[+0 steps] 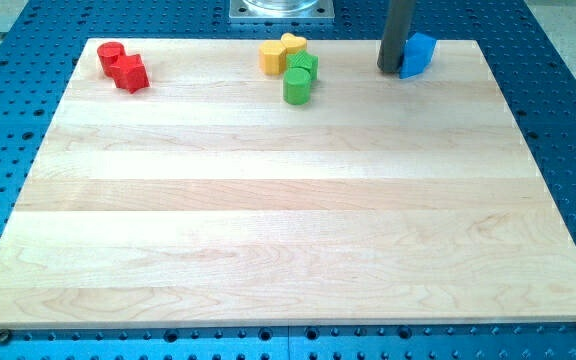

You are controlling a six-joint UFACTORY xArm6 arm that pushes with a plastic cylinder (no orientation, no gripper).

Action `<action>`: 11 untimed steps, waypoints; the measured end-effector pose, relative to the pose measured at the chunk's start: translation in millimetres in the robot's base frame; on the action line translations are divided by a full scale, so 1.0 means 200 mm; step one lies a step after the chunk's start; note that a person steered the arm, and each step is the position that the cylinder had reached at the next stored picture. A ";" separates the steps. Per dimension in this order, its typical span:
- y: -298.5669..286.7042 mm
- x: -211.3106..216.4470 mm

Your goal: Separate the red star from the red circle

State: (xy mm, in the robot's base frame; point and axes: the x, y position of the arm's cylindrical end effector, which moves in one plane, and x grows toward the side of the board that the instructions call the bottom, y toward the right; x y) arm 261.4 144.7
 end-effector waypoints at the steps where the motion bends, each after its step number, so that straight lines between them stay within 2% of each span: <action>1: -0.57 0.60; 2: -1.40 0.70; 3: -2.15 0.39; 4: -2.23 0.30; 5: -2.21 -0.05; 6: -2.16 -0.16; 7: -1.73 -0.15; 8: -1.63 0.29; 9: -1.50 0.42; 10: -1.91 0.29; 11: -1.83 0.06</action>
